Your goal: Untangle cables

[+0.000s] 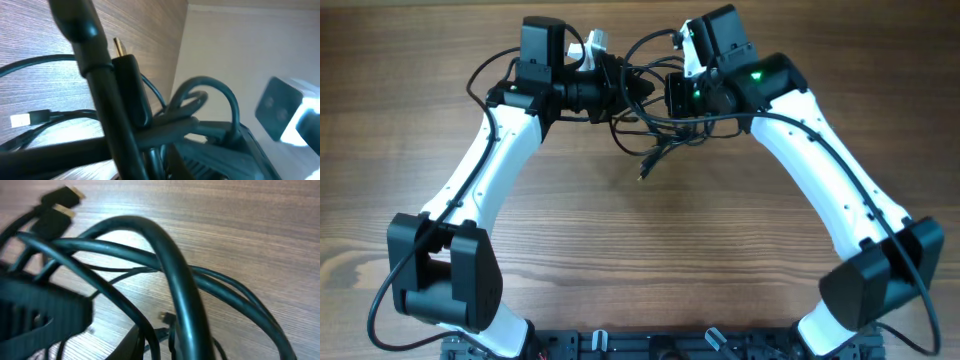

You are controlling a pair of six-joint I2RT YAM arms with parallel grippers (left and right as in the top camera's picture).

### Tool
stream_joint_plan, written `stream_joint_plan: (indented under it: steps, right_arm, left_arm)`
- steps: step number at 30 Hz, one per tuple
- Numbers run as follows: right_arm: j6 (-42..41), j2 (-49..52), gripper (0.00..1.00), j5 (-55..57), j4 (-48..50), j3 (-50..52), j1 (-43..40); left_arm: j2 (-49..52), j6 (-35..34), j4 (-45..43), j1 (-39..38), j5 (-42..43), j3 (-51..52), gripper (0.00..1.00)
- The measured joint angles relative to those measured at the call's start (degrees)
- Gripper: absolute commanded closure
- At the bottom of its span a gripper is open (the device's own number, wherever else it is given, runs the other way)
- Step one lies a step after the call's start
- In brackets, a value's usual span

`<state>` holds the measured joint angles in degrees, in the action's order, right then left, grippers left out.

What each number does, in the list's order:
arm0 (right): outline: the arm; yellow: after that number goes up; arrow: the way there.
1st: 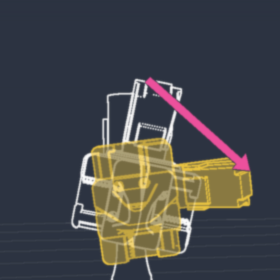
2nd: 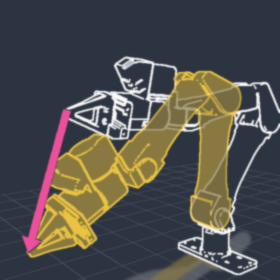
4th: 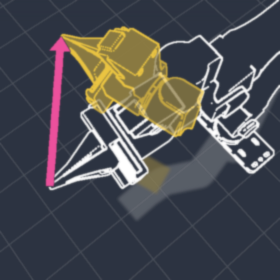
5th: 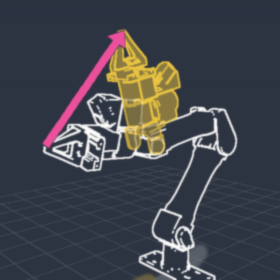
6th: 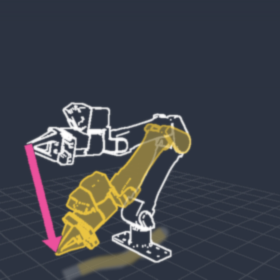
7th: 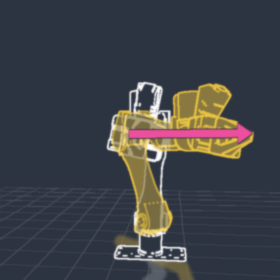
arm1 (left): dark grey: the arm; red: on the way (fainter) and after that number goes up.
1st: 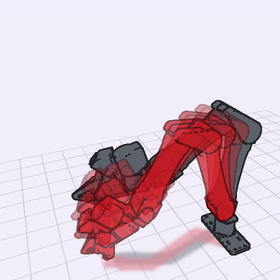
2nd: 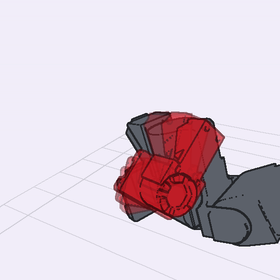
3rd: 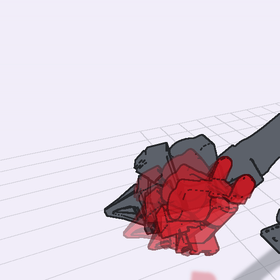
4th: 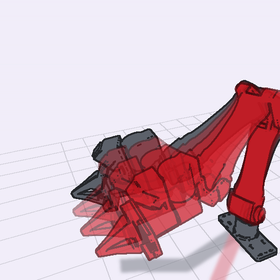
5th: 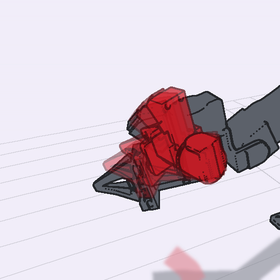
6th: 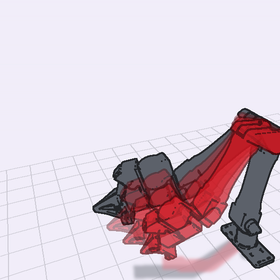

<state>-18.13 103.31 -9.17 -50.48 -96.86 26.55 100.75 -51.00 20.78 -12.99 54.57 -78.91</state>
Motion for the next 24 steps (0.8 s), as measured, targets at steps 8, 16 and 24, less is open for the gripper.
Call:
stream_joint_plan:
  steps: [8, 16, 24]
  right_arm:
    - [-1.79, -0.90, 0.96, -4.46, -0.13, 0.20, -0.17]
    - [-3.56, -9.05, 0.96, -6.62, -14.25, 0.81, -14.45]
    - [4.74, -6.69, 0.91, -15.43, -8.57, 0.85, -10.19]
  left_arm:
    - [0.09, 6.05, 17.18, -0.50, -24.98, -0.22, 0.87]
    - [-0.15, 7.65, 19.45, -1.11, -46.62, -0.31, 0.45]
    - [-0.15, 23.23, 10.64, 2.89, -24.46, -0.22, 0.31]
